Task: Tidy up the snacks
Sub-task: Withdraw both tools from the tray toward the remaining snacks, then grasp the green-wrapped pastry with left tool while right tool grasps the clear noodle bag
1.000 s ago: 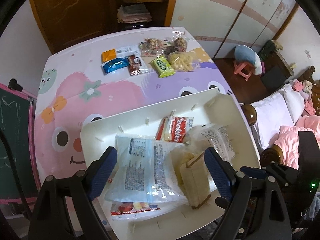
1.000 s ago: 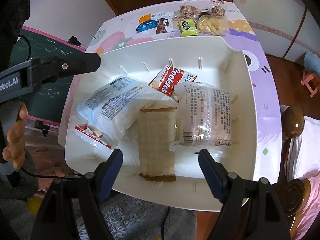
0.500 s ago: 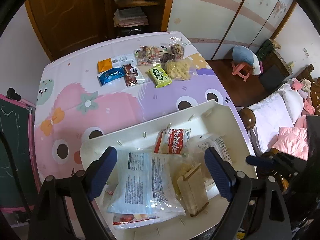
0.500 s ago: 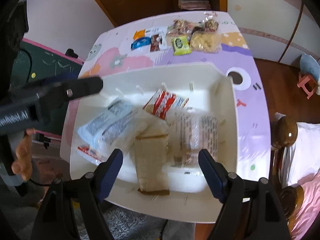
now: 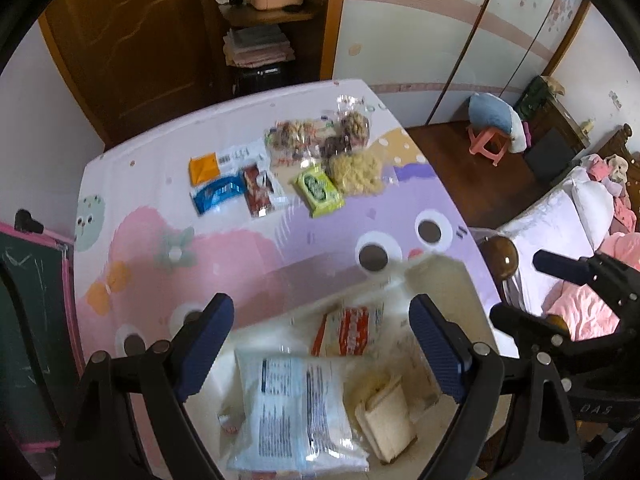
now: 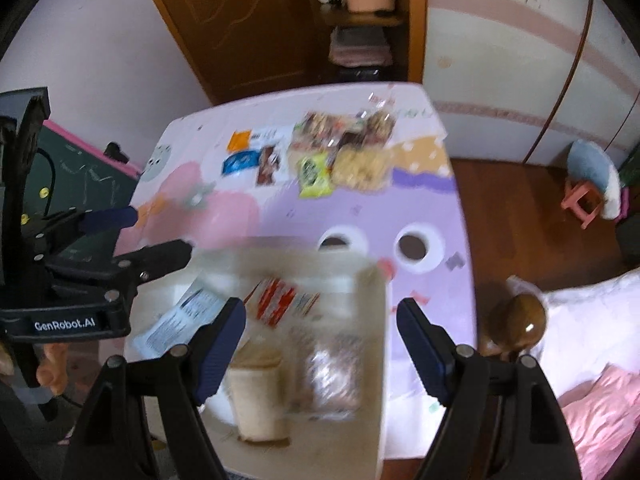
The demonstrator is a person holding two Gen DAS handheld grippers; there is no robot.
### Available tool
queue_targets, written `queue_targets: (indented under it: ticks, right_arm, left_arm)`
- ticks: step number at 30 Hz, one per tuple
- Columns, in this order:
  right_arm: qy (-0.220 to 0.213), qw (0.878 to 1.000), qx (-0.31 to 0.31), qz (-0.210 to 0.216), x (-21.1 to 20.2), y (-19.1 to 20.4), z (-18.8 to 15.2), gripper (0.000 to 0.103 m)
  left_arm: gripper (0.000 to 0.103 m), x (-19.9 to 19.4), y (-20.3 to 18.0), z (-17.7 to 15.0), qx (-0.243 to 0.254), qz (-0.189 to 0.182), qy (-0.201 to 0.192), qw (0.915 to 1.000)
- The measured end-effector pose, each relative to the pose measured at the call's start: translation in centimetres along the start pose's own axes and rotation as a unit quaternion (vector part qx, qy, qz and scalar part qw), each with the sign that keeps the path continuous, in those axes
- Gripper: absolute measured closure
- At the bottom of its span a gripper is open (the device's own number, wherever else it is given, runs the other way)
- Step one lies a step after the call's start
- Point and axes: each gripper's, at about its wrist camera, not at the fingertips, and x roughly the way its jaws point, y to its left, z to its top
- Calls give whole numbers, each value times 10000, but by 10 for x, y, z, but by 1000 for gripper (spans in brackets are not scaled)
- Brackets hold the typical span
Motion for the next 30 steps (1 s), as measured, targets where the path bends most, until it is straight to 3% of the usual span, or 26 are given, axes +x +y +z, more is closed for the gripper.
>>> queue_targets:
  ticks: [4, 11, 15, 18, 23, 30]
  right_arm:
    - [-219, 9993, -18, -306, -5, -12, 28, 25]
    - [-259, 9984, 115, -483, 7, -35, 76, 25]
    - [-179, 9982, 298, -495, 24, -50, 98, 25]
    - [-48, 9977, 583, -344, 43, -64, 113, 25]
    - [80, 9951, 955, -231, 80, -86, 133, 25]
    - [351, 9921, 1201, -87, 129, -101, 143, 25]
  left_arm:
    - [14, -2, 1, 28, -4, 65, -183, 9998]
    - [14, 3, 1, 68, -8, 141, -391, 9991]
    - [14, 26, -1, 87, 1, 471, -403, 9981]
    - [14, 57, 0, 98, -76, 640, -255, 9976]
    - [15, 120, 6, 108, -394, 493, 165, 9979]
    - [23, 189, 18, 109, -937, 347, 674, 9927]
